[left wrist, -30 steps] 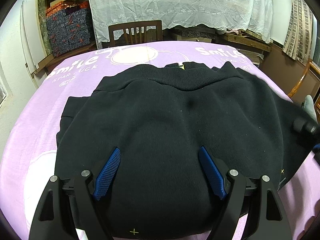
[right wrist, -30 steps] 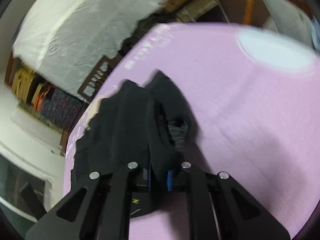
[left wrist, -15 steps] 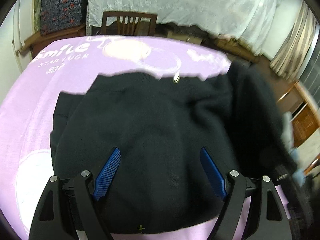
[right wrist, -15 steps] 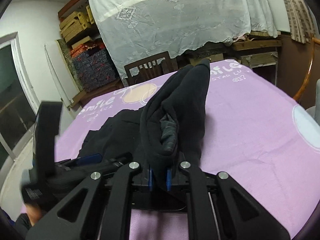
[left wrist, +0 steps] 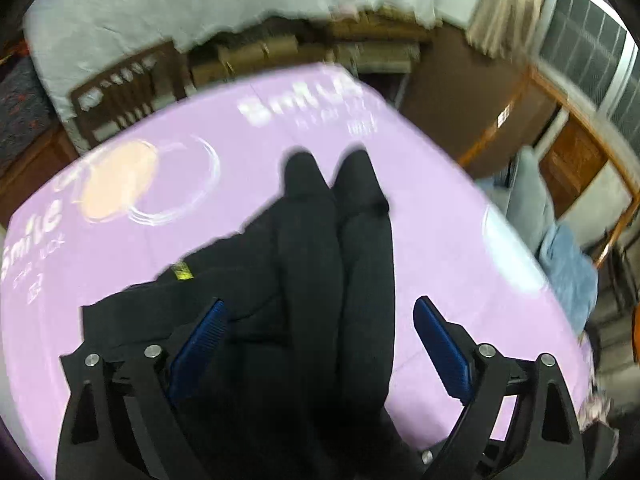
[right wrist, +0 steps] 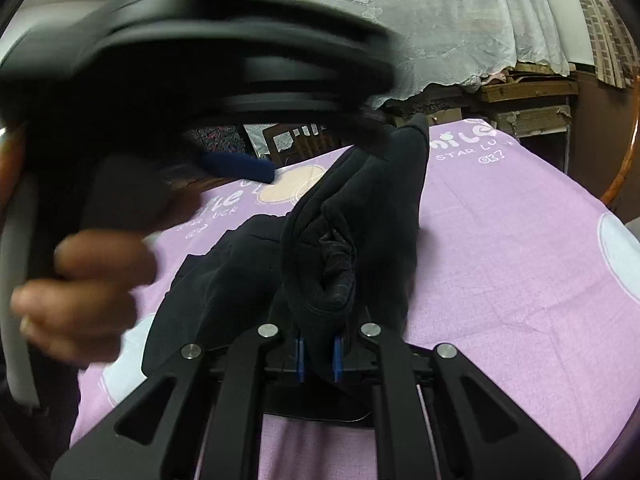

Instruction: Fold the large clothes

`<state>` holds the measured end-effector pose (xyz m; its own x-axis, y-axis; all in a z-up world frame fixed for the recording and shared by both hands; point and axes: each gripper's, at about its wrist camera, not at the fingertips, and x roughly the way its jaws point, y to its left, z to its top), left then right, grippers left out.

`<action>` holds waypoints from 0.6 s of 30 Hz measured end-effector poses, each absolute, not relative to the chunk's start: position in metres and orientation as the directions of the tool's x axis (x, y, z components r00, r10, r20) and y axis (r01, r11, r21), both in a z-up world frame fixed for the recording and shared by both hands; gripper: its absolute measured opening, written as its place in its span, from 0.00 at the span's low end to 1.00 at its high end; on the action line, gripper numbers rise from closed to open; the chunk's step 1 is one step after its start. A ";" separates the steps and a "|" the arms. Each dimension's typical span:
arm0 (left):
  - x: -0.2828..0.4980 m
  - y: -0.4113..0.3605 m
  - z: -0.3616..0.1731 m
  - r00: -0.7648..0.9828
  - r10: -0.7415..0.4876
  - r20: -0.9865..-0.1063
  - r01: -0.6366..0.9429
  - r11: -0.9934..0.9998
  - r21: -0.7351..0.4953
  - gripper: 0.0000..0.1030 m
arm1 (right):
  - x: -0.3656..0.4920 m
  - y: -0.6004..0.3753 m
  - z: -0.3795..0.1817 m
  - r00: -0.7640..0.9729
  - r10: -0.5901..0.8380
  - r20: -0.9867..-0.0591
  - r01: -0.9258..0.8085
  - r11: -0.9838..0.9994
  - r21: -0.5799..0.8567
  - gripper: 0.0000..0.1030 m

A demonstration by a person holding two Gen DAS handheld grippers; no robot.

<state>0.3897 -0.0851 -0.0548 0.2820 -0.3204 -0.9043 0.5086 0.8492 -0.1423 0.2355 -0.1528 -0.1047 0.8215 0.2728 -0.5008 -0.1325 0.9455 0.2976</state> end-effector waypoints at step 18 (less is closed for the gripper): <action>0.416 -0.058 -0.072 0.204 -0.398 -0.894 0.435 0.855 -0.282 0.19 | 0.255 -0.153 -0.114 0.790 0.174 -0.588 -0.047 0.973 0.224 0.40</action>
<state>0.4160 -0.0580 -0.0716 0.2040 -0.3984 -0.8942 0.4347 0.8553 -0.2819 0.2546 -0.1530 -0.1136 0.7902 0.1736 -0.5878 -0.0473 0.9735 0.2239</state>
